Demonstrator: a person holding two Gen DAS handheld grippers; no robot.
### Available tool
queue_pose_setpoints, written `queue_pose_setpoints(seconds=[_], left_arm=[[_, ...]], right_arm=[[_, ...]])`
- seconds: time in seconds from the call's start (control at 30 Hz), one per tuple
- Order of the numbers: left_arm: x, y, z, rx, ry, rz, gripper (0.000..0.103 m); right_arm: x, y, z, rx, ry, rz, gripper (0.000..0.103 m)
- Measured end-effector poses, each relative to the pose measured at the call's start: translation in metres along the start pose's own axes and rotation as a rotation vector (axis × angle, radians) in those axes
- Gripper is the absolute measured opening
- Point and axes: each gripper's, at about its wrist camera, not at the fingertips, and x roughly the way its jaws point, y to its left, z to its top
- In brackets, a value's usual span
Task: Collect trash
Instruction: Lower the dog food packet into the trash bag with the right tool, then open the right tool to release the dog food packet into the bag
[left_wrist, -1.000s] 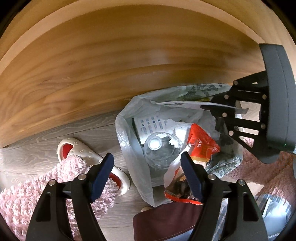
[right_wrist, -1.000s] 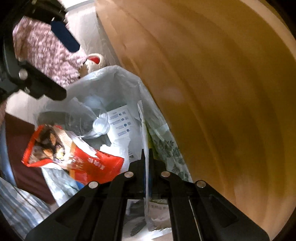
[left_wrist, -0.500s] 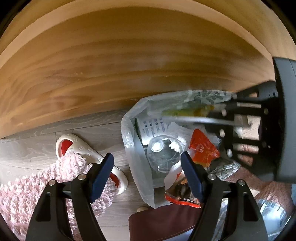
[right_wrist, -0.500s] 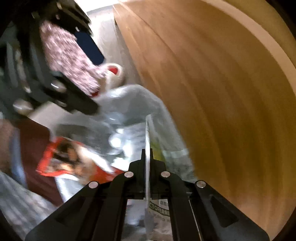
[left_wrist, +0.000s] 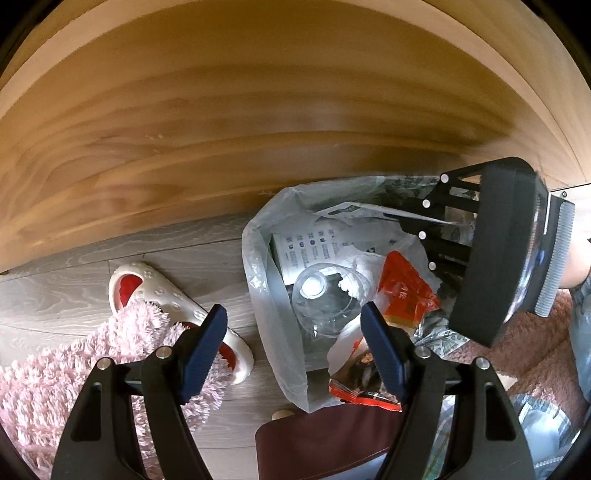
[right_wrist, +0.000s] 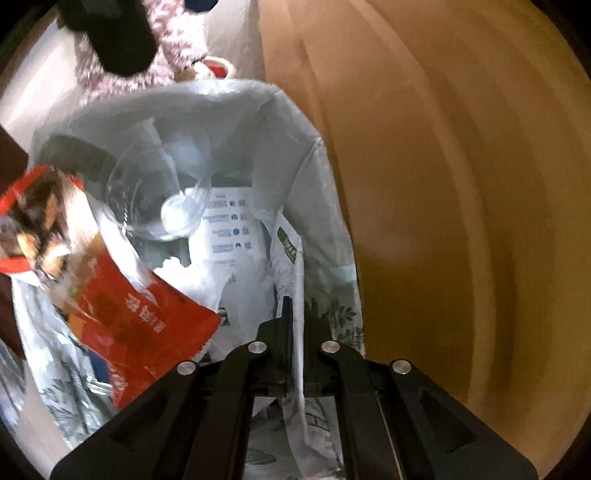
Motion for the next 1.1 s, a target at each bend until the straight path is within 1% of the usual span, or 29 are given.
queue_pose_setpoints(seconds=[0.1, 0.17, 0.3, 0.37, 0.5, 0.6, 0.73, 0.87, 0.93, 1.0, 1.03, 1.07, 1.1], left_arm=[[0.001, 0.001, 0.0, 0.0, 0.0, -0.001, 0.072], [0.001, 0.002, 0.001, -0.001, 0.002, 0.0, 0.072], [0.001, 0.001, 0.0, 0.001, 0.003, -0.001, 0.072], [0.001, 0.001, 0.0, 0.002, 0.004, -0.001, 0.072], [0.0, 0.0, 0.0, 0.002, 0.006, -0.003, 0.072], [-0.001, -0.001, 0.0, 0.008, 0.004, -0.006, 0.072], [-0.001, 0.001, 0.0, 0.006, 0.008, -0.01, 0.072], [-0.001, 0.003, 0.001, 0.002, 0.011, -0.011, 0.072], [-0.002, 0.002, 0.001, 0.004, 0.008, -0.015, 0.072], [-0.002, 0.002, 0.002, 0.008, 0.006, -0.016, 0.072], [-0.002, 0.001, 0.002, 0.012, 0.005, -0.017, 0.072], [-0.002, 0.001, 0.002, 0.013, 0.005, -0.016, 0.072], [-0.001, 0.001, 0.001, 0.014, 0.007, -0.014, 0.072]], right_arm=[[0.012, 0.001, 0.003, 0.015, 0.009, -0.002, 0.002], [0.016, -0.002, 0.003, 0.044, 0.008, 0.017, 0.002], [0.027, -0.001, 0.001, 0.056, 0.021, 0.045, 0.002], [0.036, 0.002, -0.001, 0.045, 0.039, 0.059, 0.002], [0.05, 0.008, -0.007, 0.023, 0.063, 0.056, 0.002], [0.06, 0.007, -0.013, 0.057, 0.073, 0.07, 0.002], [0.074, -0.001, -0.021, 0.113, 0.096, 0.109, 0.002], [0.075, -0.02, -0.022, 0.246, 0.091, 0.172, 0.003], [0.07, -0.027, -0.023, 0.278, 0.079, 0.174, 0.008], [0.064, -0.029, -0.024, 0.294, 0.073, 0.186, 0.035], [0.062, -0.033, -0.022, 0.302, 0.079, 0.198, 0.039], [0.058, -0.027, -0.02, 0.302, 0.087, 0.19, 0.042], [0.057, -0.026, -0.02, 0.295, 0.09, 0.181, 0.042]])
